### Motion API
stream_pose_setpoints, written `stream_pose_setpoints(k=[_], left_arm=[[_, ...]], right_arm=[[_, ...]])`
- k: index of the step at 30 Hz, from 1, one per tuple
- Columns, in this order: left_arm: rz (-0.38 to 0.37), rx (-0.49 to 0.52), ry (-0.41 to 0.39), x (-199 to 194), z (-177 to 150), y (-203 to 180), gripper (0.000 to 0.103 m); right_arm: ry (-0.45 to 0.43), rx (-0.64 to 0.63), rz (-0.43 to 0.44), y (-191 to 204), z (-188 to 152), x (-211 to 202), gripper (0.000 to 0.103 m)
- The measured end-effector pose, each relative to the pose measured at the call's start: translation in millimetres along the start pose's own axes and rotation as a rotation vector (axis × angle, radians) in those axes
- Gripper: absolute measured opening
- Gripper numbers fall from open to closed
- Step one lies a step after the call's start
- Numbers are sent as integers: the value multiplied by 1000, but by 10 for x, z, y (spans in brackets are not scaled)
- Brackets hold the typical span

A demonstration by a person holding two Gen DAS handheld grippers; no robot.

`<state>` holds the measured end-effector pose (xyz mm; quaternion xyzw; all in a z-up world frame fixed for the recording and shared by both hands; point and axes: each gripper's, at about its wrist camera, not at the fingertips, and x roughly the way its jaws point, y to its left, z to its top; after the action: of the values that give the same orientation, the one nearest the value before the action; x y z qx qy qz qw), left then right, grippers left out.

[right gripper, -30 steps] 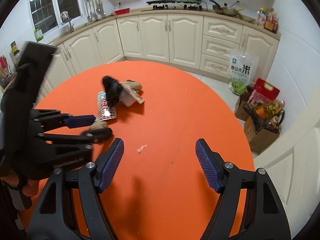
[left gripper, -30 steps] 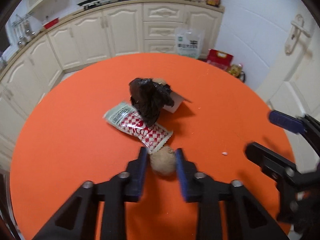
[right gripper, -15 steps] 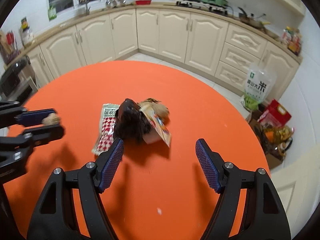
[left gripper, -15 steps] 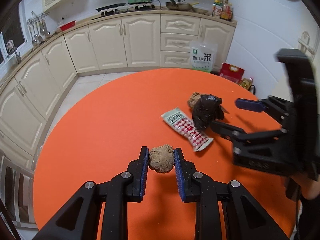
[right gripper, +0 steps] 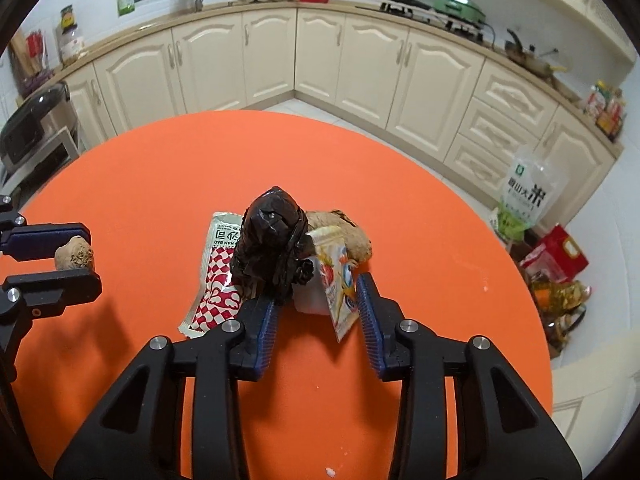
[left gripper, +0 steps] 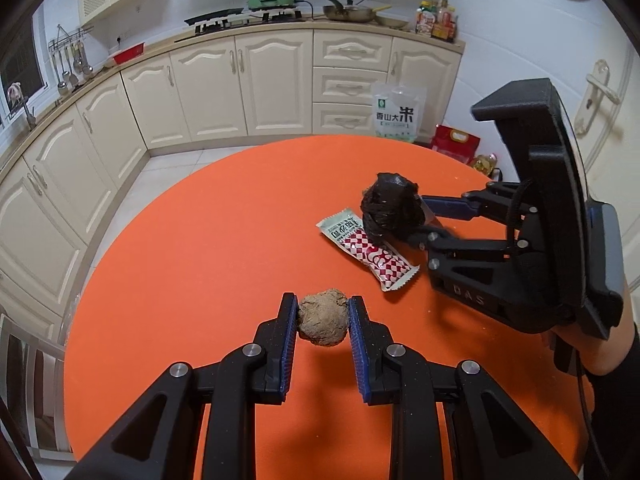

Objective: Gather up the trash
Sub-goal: 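Grasp the second brown lump with the left tool while the right tool grasps the white plastic cup, then carry lump and cup over the blue bin and open both tools to drop them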

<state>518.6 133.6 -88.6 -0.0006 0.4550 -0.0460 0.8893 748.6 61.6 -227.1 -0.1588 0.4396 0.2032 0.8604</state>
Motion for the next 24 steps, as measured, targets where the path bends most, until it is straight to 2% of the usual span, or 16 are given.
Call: stream_pose_setpoints(k=[2,7,12,19,24], left_arm=[[2,1,5,-21,-16,-9,21],[-3,6,7,-109,-70,-35,21],[-20,13,2,-267,-171,-187,21],[-61,54,-17,-688,-396,-636,21],[-95,105,-27,-969,-595,-1173,21]], right_arm=[[-11,12,6,9,-2,-62,21],[-5,21,24,32,-165,-279,21],[-40,67,53,28,-502,-717,21],[-124,145,99,-4,-1024,-1492,21],[-167,195,71,-80,-1603,-2088,21]])
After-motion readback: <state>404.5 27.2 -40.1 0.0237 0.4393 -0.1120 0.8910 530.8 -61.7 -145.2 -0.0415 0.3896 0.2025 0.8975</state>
